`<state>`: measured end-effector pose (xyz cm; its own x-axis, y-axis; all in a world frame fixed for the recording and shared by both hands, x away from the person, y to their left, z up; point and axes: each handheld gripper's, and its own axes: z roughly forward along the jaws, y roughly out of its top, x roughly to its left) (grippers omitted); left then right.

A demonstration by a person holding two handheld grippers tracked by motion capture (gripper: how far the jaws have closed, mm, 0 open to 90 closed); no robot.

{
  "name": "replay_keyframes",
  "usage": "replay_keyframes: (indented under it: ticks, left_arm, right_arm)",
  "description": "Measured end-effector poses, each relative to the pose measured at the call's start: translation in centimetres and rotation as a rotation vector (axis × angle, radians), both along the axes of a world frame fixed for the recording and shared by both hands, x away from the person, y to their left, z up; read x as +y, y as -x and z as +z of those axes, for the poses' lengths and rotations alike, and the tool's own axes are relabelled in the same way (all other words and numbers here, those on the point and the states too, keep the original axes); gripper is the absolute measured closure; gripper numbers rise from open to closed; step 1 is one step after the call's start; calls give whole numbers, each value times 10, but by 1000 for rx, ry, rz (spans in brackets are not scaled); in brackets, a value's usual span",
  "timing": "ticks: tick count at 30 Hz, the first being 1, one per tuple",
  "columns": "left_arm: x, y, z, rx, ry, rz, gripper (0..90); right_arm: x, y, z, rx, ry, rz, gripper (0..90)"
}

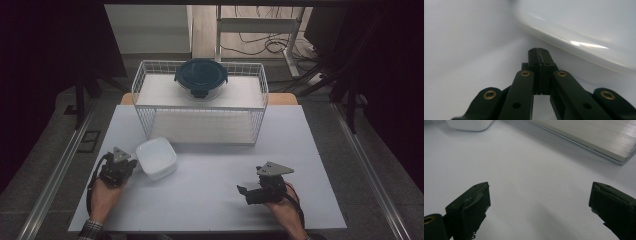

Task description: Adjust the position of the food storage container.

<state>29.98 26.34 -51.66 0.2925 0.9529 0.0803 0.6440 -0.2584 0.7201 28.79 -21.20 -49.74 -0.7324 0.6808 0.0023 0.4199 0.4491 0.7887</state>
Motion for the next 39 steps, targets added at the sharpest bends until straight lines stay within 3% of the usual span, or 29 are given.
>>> replay_keyframes:
  ticks: [4,6,7,9,12,15,19,21,28,39]
  left_arm:
    - [17,-27,-6,-22,90,9,897]
    - [22,-38,-10,-24,153,-31,897]
    - [22,-42,-11,-23,155,-35,896]
    - [23,-48,-12,-19,205,-72,896]
    - [14,-45,-11,-4,169,-93,896]
    - [5,-38,-8,4,172,-131,897]
    - [-11,-25,-6,20,142,-185,896]
    - [-20,-18,-6,24,127,-181,896]
    - [-41,-3,-5,35,154,-239,896]
    - [-79,14,-3,34,154,-338,894]
  right_arm:
    - [3,-1,-1,-3,11,-2,33]
    - [4,-1,-2,-6,17,-1,33]
    - [5,-2,-2,-8,17,-2,33]
    - [4,-2,-2,-6,18,-6,33]
    - [3,-2,-1,-11,18,-15,33]
    - [1,-2,0,-14,17,-27,33]
    - [2,-2,-1,-17,26,-28,33]
    - [2,-2,-1,-22,39,-23,33]
    - [3,-1,-1,-43,58,-8,32]
    - [3,-2,-2,-41,64,-14,31]
